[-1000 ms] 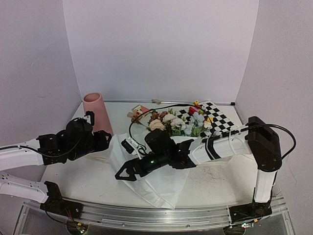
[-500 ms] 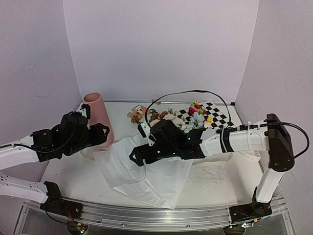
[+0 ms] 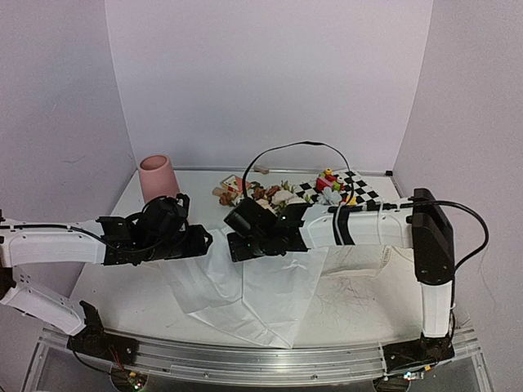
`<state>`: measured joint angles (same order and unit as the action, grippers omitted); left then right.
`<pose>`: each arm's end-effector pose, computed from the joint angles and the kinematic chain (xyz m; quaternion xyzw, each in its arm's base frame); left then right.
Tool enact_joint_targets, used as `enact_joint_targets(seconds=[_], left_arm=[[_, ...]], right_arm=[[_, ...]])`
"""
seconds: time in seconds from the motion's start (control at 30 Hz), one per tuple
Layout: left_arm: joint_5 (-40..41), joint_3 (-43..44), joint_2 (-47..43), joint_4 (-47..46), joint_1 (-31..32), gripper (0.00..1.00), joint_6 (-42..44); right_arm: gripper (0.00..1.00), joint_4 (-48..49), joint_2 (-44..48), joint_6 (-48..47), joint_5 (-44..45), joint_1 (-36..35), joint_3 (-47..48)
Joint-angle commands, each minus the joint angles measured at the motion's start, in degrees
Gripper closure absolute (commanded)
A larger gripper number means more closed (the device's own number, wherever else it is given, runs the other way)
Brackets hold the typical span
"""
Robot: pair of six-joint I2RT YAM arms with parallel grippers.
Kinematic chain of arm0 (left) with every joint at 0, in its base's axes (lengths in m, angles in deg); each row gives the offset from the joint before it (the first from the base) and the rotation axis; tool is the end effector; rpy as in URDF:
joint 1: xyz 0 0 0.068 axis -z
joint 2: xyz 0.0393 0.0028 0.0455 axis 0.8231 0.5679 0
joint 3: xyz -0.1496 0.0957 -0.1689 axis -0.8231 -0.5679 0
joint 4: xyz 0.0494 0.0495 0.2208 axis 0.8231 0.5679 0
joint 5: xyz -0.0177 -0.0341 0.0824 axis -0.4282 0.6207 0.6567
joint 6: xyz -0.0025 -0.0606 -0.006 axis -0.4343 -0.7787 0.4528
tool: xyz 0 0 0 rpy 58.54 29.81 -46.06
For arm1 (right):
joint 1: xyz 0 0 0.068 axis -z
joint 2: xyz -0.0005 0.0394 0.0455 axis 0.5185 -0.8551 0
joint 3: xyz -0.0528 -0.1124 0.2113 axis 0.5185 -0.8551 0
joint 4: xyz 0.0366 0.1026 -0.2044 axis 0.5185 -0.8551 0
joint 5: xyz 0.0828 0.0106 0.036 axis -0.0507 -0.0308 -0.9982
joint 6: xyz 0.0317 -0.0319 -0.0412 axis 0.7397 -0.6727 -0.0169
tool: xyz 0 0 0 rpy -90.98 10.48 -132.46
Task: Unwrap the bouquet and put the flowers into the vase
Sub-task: Unfold the wrapping paper at the center of the board.
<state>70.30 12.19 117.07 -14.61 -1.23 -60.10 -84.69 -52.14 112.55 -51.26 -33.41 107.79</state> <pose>0.1567 -0.1941 0.2142 -0.0016 0.9030 -0.2268 0.3649 0.2030 0.3883 0.2169 -0.1206 0.8566 0.2568 0.4310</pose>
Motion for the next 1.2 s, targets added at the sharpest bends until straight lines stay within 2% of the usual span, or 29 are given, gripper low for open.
enact_joint_targets(seconds=[0.0, 0.27, 0.63, 0.8, 0.93, 1.07, 1.17], left_arm=[[-3.40, -0.07, 2.75, -6.76, -0.29, 0.52, -2.29], [-4.62, -1.02, 7.17, -7.93, -1.13, 0.53, -5.94], [-7.37, -4.65, 10.53, -10.31, -3.54, 0.57, -10.70], [-5.67, -6.85, 9.97, -9.87, -4.05, 0.58, -13.84], [-4.04, -7.91, 9.53, -8.38, -4.16, 0.58, -15.29], [-4.58, -7.70, 9.79, -8.23, -4.16, 0.59, -14.41], [-5.19, -6.62, 10.66, -7.87, -4.16, 0.60, -12.50]], right_arm=[[0.31, -6.92, -3.22, 1.70, 6.40, -0.04, 5.31], [0.32, -9.18, -8.73, 1.37, 6.10, 0.02, 10.15], [0.41, -12.40, -12.21, 4.14, 7.00, 0.03, 11.66], [0.56, -14.03, -10.41, 4.68, 9.28, 0.03, 10.98], [0.75, -14.25, -5.81, 4.76, 12.26, -0.02, 8.36], [0.97, -14.25, -1.11, 4.30, 13.88, 0.01, 5.30], [1.00, -14.30, 2.72, 4.59, 14.65, 0.02, 2.48]])
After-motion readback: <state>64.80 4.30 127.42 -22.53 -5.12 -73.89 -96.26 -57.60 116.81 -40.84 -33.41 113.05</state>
